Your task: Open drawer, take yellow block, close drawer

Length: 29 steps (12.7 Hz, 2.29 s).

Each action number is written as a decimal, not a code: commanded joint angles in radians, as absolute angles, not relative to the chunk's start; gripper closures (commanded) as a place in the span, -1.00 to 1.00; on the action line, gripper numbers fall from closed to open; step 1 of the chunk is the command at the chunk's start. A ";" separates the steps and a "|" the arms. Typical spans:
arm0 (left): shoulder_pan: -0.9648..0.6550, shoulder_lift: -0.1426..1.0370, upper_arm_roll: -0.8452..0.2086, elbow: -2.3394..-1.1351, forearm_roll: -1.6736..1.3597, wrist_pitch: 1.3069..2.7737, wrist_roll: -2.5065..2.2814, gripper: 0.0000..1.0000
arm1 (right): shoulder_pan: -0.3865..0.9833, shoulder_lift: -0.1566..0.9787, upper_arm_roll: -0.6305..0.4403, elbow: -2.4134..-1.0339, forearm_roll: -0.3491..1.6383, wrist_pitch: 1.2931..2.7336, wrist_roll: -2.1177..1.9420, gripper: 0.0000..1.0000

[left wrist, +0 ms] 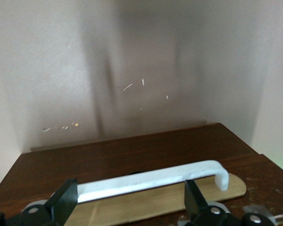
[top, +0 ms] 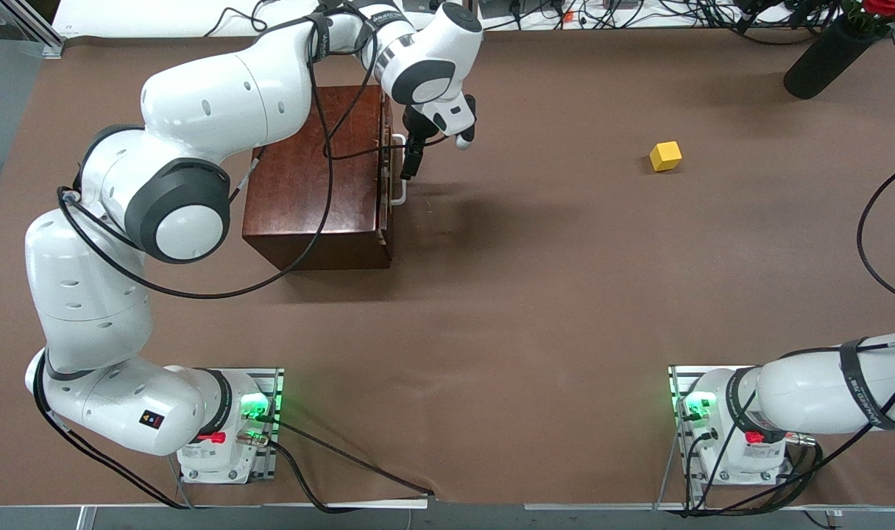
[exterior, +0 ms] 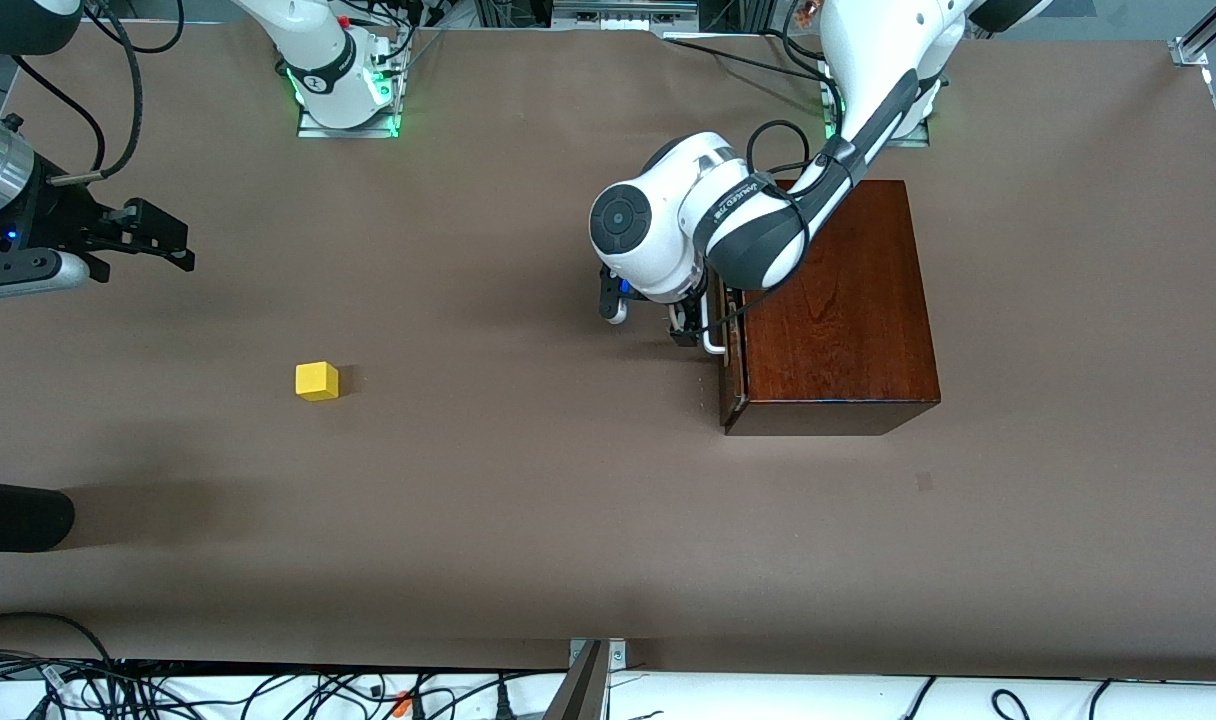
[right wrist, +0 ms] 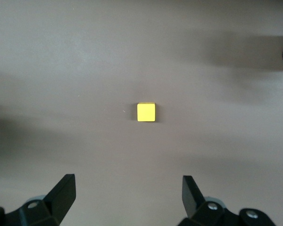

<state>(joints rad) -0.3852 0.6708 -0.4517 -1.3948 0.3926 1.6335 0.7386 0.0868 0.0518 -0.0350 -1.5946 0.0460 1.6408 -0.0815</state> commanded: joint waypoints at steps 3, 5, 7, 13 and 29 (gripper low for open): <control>-0.380 0.629 -0.456 -1.339 0.387 1.605 0.678 -1.00 | 0.081 0.058 -0.026 -1.568 0.032 1.617 -0.077 -1.00; -0.371 0.608 -0.451 -1.299 0.268 1.603 0.594 -1.00 | 0.081 0.058 -0.025 -1.568 0.032 1.615 -0.075 -1.00; -0.324 0.557 -0.451 -1.287 0.219 1.601 0.472 -1.00 | 0.083 0.058 -0.025 -1.568 0.032 1.617 -0.072 -1.00; -0.091 0.371 -0.451 -1.285 0.221 1.470 0.334 -1.00 | 0.083 0.058 -0.025 -1.568 0.032 1.615 -0.072 -1.00; -0.084 0.002 0.018 -1.626 0.014 1.600 -0.089 -1.00 | 0.083 0.058 -0.028 -1.568 0.034 1.614 -0.077 -1.00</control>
<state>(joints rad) -0.0804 0.0255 0.0211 -1.6023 0.0288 1.6147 -0.0693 0.0870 0.0522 -0.0316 -1.5934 0.0459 1.6380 -0.0815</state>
